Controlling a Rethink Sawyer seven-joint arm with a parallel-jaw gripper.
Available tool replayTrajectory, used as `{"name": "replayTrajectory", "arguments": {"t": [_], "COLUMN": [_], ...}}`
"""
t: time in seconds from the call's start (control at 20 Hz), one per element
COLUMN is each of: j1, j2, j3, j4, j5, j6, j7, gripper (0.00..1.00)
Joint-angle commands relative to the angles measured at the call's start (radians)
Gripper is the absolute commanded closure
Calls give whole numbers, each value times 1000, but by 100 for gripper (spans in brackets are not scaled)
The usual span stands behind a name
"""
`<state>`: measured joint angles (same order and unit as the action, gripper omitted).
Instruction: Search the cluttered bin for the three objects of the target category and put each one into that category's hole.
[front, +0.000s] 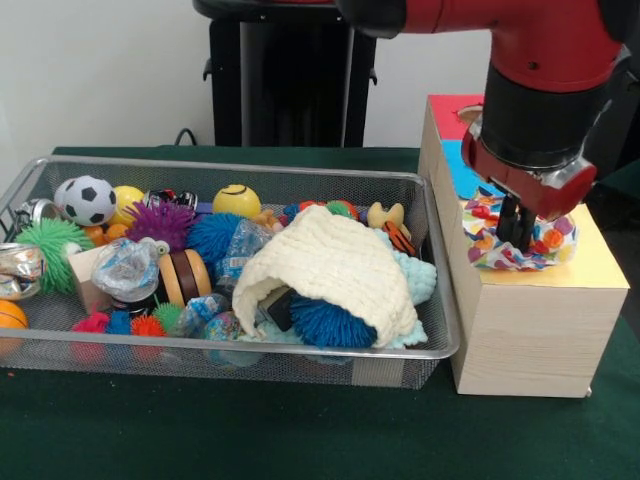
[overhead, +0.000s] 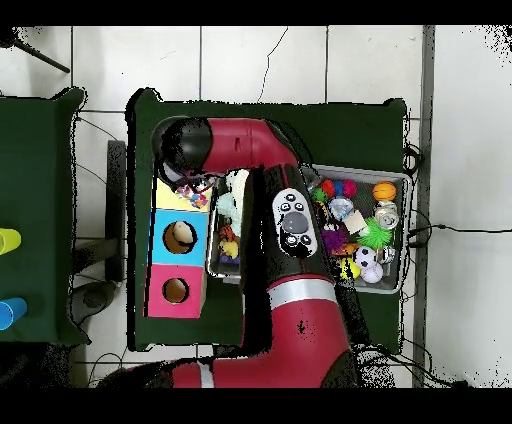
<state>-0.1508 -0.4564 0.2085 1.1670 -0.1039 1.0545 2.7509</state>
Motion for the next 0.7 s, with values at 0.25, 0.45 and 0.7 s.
{"name": "replayTrajectory", "arguments": {"t": [0.25, 0.45, 0.7], "j1": [-103, -96, -71], "j2": [143, 193, 206], "j3": [115, 115, 100], "j4": [161, 162, 180], "j5": [126, 151, 166], "j6": [96, 36, -70], "j7": [-117, -82, -43], "gripper": [100, 100, 100]}}
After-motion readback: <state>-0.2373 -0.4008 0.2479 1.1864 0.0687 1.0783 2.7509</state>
